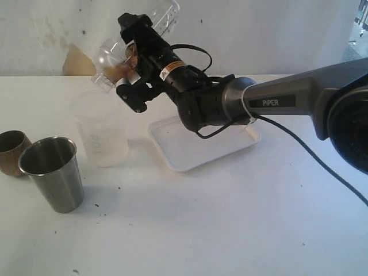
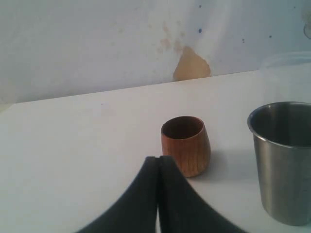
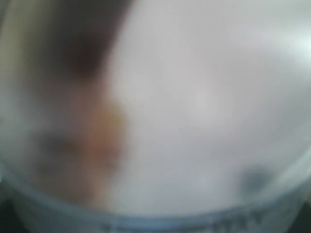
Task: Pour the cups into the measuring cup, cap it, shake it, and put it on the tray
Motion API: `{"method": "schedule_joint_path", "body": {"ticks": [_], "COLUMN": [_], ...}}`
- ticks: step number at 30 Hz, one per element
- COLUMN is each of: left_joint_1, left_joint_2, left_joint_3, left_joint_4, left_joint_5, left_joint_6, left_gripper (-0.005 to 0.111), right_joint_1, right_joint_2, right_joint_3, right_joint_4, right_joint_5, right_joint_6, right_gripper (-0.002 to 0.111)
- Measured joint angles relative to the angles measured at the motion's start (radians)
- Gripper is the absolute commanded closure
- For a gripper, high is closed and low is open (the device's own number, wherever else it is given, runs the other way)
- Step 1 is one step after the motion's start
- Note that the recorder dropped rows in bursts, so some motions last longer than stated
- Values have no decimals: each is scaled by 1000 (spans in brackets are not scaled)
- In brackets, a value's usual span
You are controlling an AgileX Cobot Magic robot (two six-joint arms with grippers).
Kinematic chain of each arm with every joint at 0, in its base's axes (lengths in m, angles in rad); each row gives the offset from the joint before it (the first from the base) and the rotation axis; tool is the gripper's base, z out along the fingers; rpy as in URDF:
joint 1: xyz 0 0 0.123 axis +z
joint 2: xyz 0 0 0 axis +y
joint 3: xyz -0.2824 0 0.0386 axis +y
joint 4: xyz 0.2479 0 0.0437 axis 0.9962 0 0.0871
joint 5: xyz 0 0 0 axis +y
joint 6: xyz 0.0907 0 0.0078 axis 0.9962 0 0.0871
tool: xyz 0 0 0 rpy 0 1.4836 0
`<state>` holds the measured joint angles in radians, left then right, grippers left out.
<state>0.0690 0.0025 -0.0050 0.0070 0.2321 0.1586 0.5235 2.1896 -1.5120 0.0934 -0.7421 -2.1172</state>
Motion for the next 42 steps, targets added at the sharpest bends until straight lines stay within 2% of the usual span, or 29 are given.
{"method": "schedule_joint_path", "body": {"ticks": [27,42], "left_joint_1": [0,0], "left_joint_2": [0,0], "left_joint_3": [0,0], "left_joint_4": [0,0], "left_joint_5": [0,0], "left_joint_6": [0,0], "left_gripper": [107,107], "right_joint_1": [0,-26], "right_joint_2": [0,0], "right_joint_3": [0,0], "right_joint_4": [-127,-26], "right_joint_5": [-19,-41], "right_joint_6": [0,0], "right_gripper": [108,108]}}
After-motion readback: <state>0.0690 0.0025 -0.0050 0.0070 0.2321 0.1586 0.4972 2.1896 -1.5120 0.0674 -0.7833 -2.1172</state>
